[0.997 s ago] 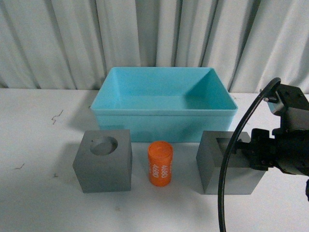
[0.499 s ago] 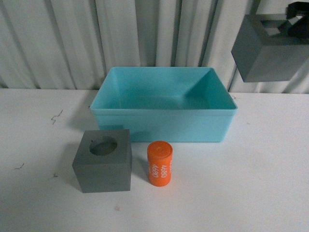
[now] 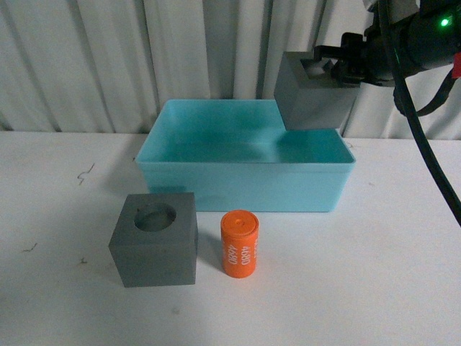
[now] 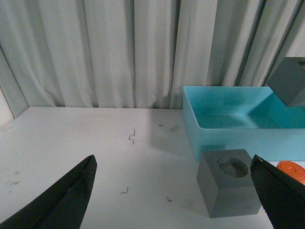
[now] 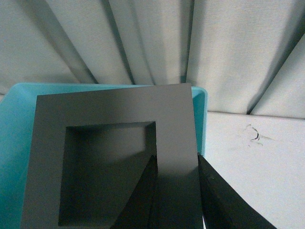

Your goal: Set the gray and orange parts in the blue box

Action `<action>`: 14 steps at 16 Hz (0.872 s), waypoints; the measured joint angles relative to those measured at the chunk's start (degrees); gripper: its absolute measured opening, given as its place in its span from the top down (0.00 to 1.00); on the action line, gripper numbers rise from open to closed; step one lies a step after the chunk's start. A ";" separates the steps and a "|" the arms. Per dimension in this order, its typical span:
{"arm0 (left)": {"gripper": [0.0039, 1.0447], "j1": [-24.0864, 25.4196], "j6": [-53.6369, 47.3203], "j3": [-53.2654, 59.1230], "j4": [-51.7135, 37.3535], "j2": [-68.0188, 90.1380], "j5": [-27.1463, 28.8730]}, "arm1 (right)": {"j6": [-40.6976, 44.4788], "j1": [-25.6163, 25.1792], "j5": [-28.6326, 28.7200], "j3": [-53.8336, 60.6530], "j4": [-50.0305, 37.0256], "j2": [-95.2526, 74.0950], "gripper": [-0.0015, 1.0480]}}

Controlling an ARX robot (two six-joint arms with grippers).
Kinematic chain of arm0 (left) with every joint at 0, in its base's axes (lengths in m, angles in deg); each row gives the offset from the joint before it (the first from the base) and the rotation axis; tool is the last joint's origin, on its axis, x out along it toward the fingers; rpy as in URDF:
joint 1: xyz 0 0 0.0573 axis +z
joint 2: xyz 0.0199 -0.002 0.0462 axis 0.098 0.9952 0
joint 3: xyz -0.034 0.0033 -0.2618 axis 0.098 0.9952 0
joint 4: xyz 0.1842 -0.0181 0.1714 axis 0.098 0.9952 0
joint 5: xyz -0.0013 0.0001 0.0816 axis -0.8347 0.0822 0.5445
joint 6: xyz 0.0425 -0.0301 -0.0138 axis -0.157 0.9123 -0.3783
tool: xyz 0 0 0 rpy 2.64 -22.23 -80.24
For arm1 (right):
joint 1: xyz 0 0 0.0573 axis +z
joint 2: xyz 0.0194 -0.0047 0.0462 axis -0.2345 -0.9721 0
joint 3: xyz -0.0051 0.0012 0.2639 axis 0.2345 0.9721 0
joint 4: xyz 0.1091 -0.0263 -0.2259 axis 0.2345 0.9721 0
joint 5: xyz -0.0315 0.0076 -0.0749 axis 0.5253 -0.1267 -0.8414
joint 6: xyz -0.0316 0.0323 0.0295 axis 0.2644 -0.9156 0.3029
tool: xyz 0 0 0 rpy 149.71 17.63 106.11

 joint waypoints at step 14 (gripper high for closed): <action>0.06 0.00 0.00 0.00 0.00 0.00 0.00 | -12.85 1.84 -5.01 -4.13 -4.13 -6.67 0.82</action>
